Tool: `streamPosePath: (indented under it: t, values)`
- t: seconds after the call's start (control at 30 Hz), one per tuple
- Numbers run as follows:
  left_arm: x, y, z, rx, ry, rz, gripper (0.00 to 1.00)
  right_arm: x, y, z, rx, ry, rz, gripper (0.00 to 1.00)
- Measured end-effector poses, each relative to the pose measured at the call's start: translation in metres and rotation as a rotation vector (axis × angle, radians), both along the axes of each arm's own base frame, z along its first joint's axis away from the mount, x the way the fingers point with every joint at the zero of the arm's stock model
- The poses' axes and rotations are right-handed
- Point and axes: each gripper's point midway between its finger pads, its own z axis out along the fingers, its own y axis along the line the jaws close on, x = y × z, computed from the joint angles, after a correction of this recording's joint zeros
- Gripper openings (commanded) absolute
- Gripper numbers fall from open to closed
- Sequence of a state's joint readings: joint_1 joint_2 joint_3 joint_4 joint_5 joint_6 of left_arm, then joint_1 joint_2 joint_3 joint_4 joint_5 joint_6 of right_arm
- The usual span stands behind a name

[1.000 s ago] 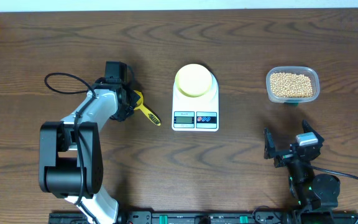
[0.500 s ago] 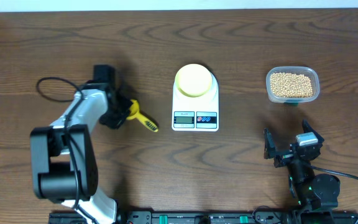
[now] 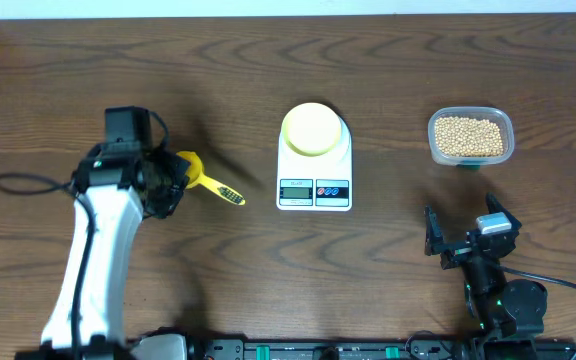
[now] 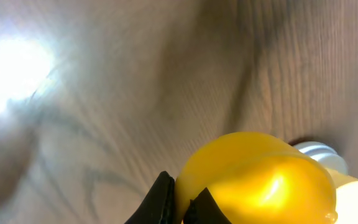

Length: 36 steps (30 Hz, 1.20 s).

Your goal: Scoop item into bowl and weigh 50g on scale

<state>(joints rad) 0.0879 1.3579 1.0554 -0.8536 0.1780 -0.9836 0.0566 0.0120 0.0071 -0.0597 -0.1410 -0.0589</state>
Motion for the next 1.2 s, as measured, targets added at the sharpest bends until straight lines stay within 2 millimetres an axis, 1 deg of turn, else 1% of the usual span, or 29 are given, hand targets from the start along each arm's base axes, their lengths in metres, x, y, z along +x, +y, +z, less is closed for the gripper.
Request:
streamPosePath:
  t: [0.1,0.2,0.4,0.63,0.87,1.2]
  values:
    - [-0.016,-0.001,0.011,-0.020,0.009,0.056,0.07,0.000,0.000,0.000,0.000,0.000,0.000,0.99]
    - [-0.027,-0.002,0.019,-0.032,0.012,0.090,0.07,0.000,0.000,0.000,0.000,0.000,0.000,0.99]
    - [-0.048,-0.004,0.018,-0.042,0.082,0.115,0.07,0.000,0.000,0.000,0.000,0.000,0.000,0.99]
    - [-0.050,-0.008,0.017,-0.060,0.090,0.100,0.07,0.000,0.000,0.000,0.000,0.000,0.000,0.99]
    - [-0.050,-0.017,0.019,-0.109,0.089,0.078,0.07,0.000,0.000,0.000,0.000,0.000,0.000,0.99]
    - [-0.058,-0.021,0.018,-0.110,0.114,0.017,0.07,0.000,0.000,0.000,0.000,0.000,0.000,0.99]
